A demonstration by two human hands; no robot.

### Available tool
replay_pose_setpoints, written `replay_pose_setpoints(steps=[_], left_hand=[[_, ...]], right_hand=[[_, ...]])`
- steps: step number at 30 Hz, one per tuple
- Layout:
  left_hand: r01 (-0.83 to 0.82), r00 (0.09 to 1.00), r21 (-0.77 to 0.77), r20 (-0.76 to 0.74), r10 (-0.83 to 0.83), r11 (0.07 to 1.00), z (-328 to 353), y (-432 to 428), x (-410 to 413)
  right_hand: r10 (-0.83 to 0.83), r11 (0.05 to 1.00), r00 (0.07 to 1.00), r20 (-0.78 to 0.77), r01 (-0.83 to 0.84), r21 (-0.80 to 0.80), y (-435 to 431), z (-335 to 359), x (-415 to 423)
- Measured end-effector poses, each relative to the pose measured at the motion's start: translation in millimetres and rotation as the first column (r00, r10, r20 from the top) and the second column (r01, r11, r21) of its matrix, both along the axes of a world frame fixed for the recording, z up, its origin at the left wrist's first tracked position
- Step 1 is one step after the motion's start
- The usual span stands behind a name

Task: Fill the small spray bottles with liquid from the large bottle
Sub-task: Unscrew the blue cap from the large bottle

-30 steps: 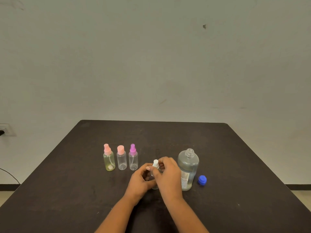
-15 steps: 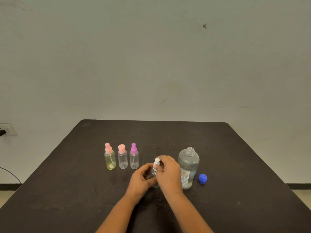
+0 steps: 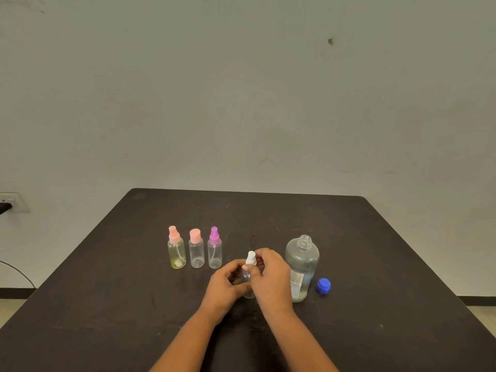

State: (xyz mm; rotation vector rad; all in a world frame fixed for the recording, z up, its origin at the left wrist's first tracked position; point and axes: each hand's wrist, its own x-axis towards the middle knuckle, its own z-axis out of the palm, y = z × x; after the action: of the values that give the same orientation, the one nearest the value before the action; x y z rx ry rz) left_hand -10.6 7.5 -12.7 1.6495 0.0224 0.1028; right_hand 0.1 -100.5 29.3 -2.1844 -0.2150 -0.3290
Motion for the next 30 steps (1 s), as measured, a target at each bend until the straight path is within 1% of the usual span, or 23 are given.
replay_pose_setpoints(steps=[2,6,9,12,15,19,22,26,30], left_hand=[[0.003,1.0,0.001,-0.001,-0.003,1.0,-2,0,1],[0.0,1.0,0.028,0.009,0.0,1.0,-3,1,2],[0.001,1.0,0.026,0.014,-0.002,1.0,-2,-1,1],[-0.018,0.999,0.038,0.03,0.017,0.999,-4,-2,1],[-0.03,0.999,0.056,0.04,0.028,0.998,-7,-2,2],[-0.032,0.998,0.116,0.065,0.024,0.993,-10,-1,3],[-0.049,0.997,0.123,0.062,0.042,0.991,-10,-3,3],[-0.05,0.997,0.151,0.066,0.041,0.987,-10,-4,2],[-0.052,0.997,0.155,0.062,0.043,0.987,-11,-3,3]], right_hand=[[0.012,1.0,1.0,-0.018,-0.012,-0.008,-1,-1,2],[0.052,0.998,0.995,-0.083,-0.049,0.034,0,2,4],[0.04,0.999,0.997,-0.064,-0.038,0.022,3,4,5],[-0.011,1.0,0.999,-0.031,0.011,0.009,6,7,7],[0.005,0.999,0.998,-0.057,-0.003,0.039,6,8,7],[0.031,0.999,0.995,-0.098,-0.026,0.045,6,11,7],[0.042,0.999,0.99,-0.137,-0.043,-0.005,8,14,10],[0.002,0.995,0.994,-0.105,-0.013,-0.099,11,18,10],[0.002,0.997,0.992,-0.123,-0.012,-0.082,9,20,13]])
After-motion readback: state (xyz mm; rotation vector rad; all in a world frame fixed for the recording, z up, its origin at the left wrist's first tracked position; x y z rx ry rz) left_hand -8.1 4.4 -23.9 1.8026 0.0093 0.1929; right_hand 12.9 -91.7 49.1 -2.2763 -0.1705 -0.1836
